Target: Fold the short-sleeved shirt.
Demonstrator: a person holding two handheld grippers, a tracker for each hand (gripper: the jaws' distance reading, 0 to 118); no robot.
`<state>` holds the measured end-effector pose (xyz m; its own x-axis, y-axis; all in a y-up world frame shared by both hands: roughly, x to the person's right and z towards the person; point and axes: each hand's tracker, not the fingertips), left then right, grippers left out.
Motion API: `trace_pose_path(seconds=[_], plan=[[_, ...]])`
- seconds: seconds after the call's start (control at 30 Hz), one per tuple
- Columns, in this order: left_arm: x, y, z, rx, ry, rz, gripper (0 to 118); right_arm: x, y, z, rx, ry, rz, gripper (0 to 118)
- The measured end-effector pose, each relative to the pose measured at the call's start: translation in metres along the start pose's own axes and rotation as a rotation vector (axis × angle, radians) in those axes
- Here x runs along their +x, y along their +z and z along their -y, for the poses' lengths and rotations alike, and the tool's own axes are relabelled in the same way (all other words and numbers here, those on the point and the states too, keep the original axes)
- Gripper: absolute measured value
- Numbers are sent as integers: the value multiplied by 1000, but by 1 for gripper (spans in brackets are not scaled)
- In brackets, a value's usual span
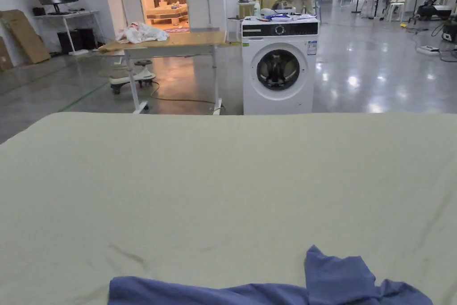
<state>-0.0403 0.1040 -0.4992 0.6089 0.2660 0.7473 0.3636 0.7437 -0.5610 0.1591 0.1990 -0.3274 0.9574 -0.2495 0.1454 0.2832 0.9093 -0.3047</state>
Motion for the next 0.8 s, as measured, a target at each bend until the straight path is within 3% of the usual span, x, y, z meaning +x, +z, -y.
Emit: trace_pose_path(seconds=[0.1,0.33,0.47,0.57,0.73,0.8], plan=[[-15,37,-8,53,31,-22,51,-10,-6,0,-3,33,-40,0],[-44,214,-23,391,-108,-300,51,-51,-22,-17,34,84,-152,0],[-47,299,6,471,-116,-567,51,-76,-24,-24,55,152,-222,0],[-36,340,37,546,-110,-717,44,-88,-24,-25,60,182,-260,0],[-19,375,84,590,-19,-874,3,-95,-20,-25,70,218,-243,0],[-14,383,101,615,36,-900,1,-95,-18,-25,67,200,-257,0]])
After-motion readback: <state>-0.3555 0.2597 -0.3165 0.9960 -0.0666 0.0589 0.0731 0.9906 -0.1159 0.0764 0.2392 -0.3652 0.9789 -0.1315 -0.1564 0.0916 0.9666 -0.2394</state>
